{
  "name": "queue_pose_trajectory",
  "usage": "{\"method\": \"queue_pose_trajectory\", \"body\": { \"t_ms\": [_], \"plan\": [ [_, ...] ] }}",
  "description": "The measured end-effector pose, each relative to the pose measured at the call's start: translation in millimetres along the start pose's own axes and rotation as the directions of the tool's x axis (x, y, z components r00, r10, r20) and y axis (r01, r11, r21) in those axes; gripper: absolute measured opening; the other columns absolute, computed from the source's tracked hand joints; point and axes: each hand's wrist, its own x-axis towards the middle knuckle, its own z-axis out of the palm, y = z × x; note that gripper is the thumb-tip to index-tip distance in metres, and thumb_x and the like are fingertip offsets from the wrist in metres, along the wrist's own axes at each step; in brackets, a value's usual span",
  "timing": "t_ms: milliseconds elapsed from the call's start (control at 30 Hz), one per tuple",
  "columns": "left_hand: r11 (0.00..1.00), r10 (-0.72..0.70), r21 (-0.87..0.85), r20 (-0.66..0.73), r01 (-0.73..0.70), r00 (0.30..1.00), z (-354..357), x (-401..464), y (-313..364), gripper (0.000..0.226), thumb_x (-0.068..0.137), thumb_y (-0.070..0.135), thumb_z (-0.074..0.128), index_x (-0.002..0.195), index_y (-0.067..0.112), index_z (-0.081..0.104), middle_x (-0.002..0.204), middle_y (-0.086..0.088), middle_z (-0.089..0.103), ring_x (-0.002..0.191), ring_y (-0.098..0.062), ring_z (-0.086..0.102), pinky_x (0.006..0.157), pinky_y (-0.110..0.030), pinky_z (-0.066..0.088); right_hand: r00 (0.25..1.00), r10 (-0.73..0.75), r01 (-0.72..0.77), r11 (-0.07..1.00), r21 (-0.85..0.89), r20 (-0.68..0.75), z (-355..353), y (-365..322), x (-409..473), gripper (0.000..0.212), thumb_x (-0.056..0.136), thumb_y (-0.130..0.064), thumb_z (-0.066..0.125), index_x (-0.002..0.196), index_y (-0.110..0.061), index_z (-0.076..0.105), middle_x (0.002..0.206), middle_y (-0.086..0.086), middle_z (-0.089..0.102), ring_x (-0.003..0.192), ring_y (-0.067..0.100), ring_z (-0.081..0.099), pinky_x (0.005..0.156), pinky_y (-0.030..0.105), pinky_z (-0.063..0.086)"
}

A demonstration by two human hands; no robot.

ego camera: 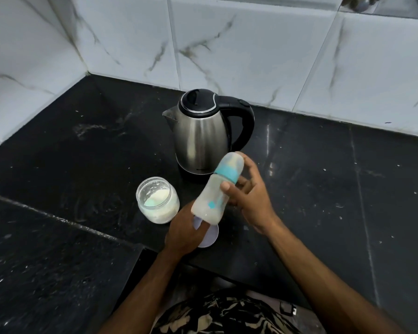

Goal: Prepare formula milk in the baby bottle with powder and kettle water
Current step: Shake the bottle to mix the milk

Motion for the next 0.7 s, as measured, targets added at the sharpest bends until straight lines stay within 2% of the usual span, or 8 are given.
{"method": "queue_pose_trajectory", "body": {
  "t_ms": [67,167,233,300,367,533,600,700],
  "plan": [
    [0.999,0.026,0.032,0.013,-0.027,1.000,-1,1,-1,0.053,0.086,0.047,0.060,0.129,0.016,0.061,0.125,0.013,0.061,0.113,0.001,0.056,0.096,-0.017,0.041,0.989,-0.055,0.069,0.993,0.095,-0.137,-4,-9,7,0.075,0.073,-0.022,0.084,0.135,-0.027,0.042,0.105,0.005,0.072,0.094,0.024,0.071,0.068,0.039,0.060],
    [0.999,0.045,0.019,0.032,-0.045,0.998,-1,2,-1,0.050,0.088,0.048,0.056,0.130,0.021,0.061,0.129,0.012,0.064,0.119,0.000,0.057,0.102,-0.018,0.042,0.935,-0.084,0.171,0.958,0.232,-0.344,-13,-18,19,0.070,0.087,-0.018,0.069,0.145,-0.017,0.031,0.093,-0.008,0.075,0.091,0.017,0.071,0.070,0.038,0.061],
    [0.999,0.047,0.024,0.025,-0.048,0.999,-1,2,1,0.048,0.088,0.049,0.056,0.127,0.021,0.062,0.127,0.014,0.064,0.116,0.003,0.057,0.100,-0.014,0.042,0.961,-0.074,0.122,0.978,0.167,-0.267,-11,-14,13,0.074,0.084,-0.019,0.074,0.145,-0.021,0.031,0.103,-0.003,0.074,0.097,0.021,0.071,0.072,0.040,0.061],
    [0.999,0.035,0.000,0.012,-0.035,0.999,0,1,1,0.045,0.088,0.044,0.060,0.126,0.021,0.061,0.119,0.018,0.062,0.110,0.007,0.053,0.093,-0.003,0.037,0.998,-0.017,0.017,1.000,0.004,-0.063,-6,-9,2,0.077,0.073,-0.026,0.081,0.138,-0.031,0.040,0.117,0.012,0.068,0.101,0.028,0.070,0.072,0.041,0.060],
    [1.000,0.026,-0.012,0.022,-0.026,0.999,-1,2,1,0.043,0.088,0.040,0.063,0.127,0.021,0.060,0.121,0.016,0.063,0.111,0.006,0.055,0.094,-0.003,0.037,1.000,-0.016,0.016,0.998,-0.062,-0.001,-8,-10,0,0.077,0.068,-0.028,0.080,0.135,-0.033,0.042,0.116,0.013,0.068,0.101,0.026,0.070,0.071,0.039,0.061],
    [0.998,0.053,0.025,0.022,-0.053,0.998,-1,2,0,0.047,0.089,0.044,0.057,0.131,0.022,0.061,0.129,0.012,0.064,0.119,0.000,0.057,0.102,-0.018,0.043,0.922,-0.107,0.198,0.955,0.219,-0.371,-20,-22,21,0.070,0.088,-0.019,0.071,0.146,-0.018,0.031,0.097,-0.004,0.074,0.100,0.024,0.068,0.071,0.041,0.061],
    [0.998,0.058,0.032,0.015,-0.058,0.998,-1,2,1,0.050,0.088,0.048,0.056,0.130,0.020,0.061,0.127,0.013,0.064,0.116,0.001,0.057,0.099,-0.019,0.043,0.955,-0.082,0.135,0.976,0.170,-0.286,-14,-14,14,0.073,0.084,-0.021,0.074,0.144,-0.021,0.033,0.100,-0.003,0.074,0.099,0.023,0.069,0.070,0.040,0.061],
    [1.000,0.028,0.011,0.006,-0.028,1.000,-1,1,0,0.050,0.087,0.046,0.060,0.129,0.018,0.061,0.121,0.016,0.062,0.108,0.004,0.055,0.091,-0.011,0.040,1.000,-0.006,0.005,0.999,-0.038,-0.011,-6,-6,0,0.075,0.072,-0.024,0.079,0.136,-0.031,0.041,0.109,0.009,0.071,0.097,0.026,0.071,0.070,0.040,0.061]
  ]
}}
